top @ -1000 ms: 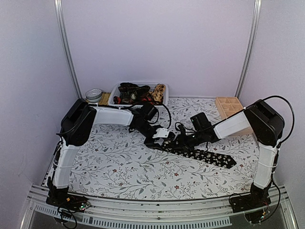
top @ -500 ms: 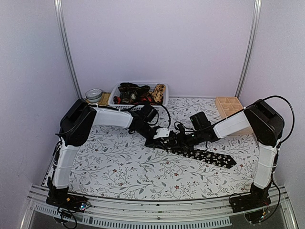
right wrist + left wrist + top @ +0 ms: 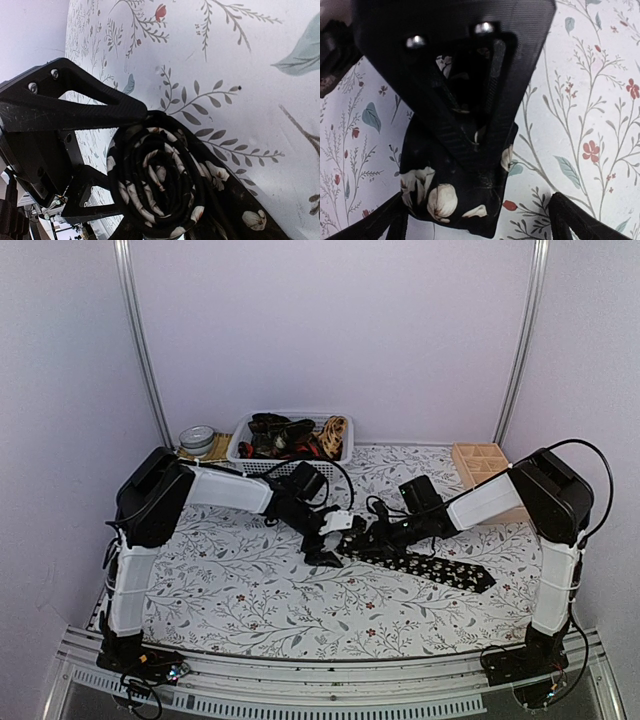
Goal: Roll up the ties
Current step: Roll the tie at the center of the board.
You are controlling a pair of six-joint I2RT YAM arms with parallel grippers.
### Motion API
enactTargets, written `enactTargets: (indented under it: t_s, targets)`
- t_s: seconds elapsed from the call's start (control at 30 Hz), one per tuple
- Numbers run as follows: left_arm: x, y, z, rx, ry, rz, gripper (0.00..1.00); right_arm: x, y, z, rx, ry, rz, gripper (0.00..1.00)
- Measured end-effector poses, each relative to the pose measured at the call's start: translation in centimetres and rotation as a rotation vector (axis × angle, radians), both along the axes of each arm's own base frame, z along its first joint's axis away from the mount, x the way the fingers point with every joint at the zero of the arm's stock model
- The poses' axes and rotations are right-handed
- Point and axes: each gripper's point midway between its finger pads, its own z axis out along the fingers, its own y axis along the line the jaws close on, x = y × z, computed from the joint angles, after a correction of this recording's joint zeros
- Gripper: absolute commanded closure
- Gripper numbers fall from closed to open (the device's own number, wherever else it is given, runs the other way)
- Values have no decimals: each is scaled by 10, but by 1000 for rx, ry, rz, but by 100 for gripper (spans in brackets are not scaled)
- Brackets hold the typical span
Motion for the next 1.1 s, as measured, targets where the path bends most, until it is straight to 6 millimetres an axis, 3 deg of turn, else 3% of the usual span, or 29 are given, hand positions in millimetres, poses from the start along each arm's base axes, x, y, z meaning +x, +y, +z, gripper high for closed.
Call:
enactTargets:
  t_s: [0.33,0.53,0.67,0.73,0.8,0.9,0.97,1.1]
  targets:
    - [18,-12,11,-66,-29,123,6,-1,3,0,39,23,2,74]
    - [20,-20,13,-82,-35,151,21,-1,3,0,47,31,-3,73]
    - [18,-21,10,-78,-25,152,36,-1,3,0,51,37,-6,67]
    - [17,-21,8,-76,-23,147,38,0,4,1,61,40,-4,65]
    - [15,-23,7,-74,-23,143,48,-1,4,2,66,41,-3,64]
    - [14,-23,6,-67,-27,138,52,0,5,3,72,42,-4,64]
    - [13,-24,5,-63,-30,134,62,0,5,4,74,44,-5,64]
    - [10,-24,4,-55,-34,121,64,1,5,4,79,45,-9,65]
